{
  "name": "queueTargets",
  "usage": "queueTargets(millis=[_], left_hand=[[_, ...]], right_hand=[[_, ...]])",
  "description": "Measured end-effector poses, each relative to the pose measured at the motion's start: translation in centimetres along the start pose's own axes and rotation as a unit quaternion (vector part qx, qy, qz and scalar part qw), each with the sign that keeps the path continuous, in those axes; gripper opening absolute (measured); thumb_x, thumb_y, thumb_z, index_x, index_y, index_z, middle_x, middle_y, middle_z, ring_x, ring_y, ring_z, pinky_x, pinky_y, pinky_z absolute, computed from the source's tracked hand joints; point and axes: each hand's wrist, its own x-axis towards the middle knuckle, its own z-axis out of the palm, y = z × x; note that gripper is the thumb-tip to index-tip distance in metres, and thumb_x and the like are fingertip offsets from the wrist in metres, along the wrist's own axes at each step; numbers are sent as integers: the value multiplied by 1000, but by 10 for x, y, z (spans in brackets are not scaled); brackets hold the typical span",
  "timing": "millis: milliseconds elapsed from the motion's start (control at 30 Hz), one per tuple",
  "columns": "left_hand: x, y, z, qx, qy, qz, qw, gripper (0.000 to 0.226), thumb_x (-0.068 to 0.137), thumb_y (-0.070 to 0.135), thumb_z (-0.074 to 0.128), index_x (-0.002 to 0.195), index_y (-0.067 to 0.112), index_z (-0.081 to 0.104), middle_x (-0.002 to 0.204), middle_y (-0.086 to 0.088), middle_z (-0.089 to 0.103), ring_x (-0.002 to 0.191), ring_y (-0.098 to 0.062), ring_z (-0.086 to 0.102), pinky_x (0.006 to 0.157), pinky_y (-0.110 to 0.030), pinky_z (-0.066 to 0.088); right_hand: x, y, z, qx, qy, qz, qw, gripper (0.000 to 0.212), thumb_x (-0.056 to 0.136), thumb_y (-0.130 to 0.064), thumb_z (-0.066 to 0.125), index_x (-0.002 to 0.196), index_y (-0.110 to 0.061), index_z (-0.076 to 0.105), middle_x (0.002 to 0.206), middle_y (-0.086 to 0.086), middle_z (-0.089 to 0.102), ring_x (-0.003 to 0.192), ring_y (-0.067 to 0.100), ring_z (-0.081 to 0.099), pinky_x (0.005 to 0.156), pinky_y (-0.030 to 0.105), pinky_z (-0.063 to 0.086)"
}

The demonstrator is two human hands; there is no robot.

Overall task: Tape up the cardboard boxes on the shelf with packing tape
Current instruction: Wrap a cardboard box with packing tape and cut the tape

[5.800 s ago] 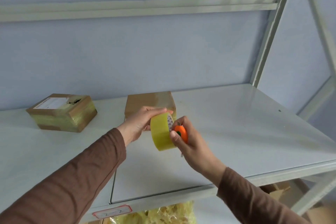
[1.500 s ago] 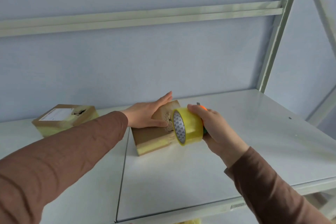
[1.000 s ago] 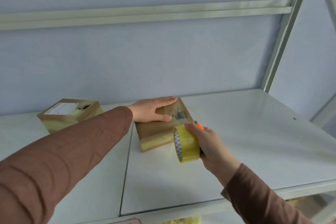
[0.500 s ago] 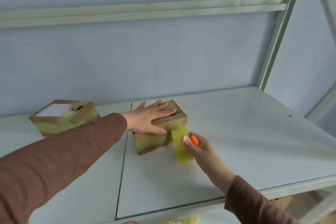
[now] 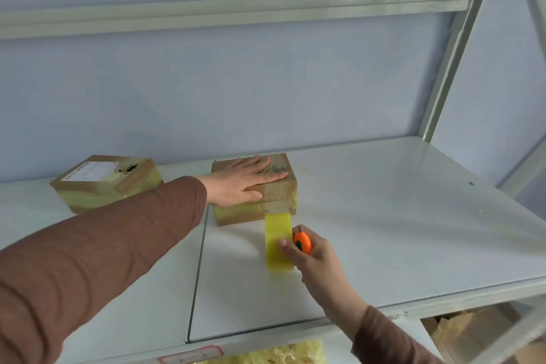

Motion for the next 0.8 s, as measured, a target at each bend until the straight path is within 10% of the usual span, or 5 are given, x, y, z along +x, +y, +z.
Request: queueTargets(millis=[200,333,533,667,800], left_hand=[[-18,34,11,-23,131,-87,987,80,104,31,52,159,54,-1,173,4,3,159,-19,4,129,-44,10],[-44,81,52,-253,495,-146,818,44,84,9,63,122,29,62,118,10,56,106,-13,54,94,-34,47],[-35,118,49,-635,105,-278,713,44,94,69,52,114,32,68,97,4,76,85,-18,71,70,-30,51],[-33,112,43,-710,90,-295,633,24,98,42,62,97,23,76,79,0,74,62,-17,69,54,-25,53],[-33,115,45,-733,96,-294,606,38,102,36,57,126,10,70,120,-17,74,84,-25,72,69,-33,59]], right_hand=[[-6,-13,-2,35,11,37,999,28,98,-25,68,92,0,58,73,0,48,69,16,42,67,31,35],[-12,-10,-3,5,5,24,1000,33,98,-28,68,93,1,53,73,0,44,66,15,37,58,24,31],[-7,-15,-13,-67,19,0,998,27,98,-39,65,96,-15,54,72,-8,64,61,5,57,56,16,41],[28,-30,-40,-111,100,-23,989,30,96,-28,69,104,-19,41,88,2,67,64,1,58,57,18,42],[62,-47,-50,-270,34,-23,962,21,92,-25,59,92,-22,38,88,-2,53,72,14,49,59,31,34]])
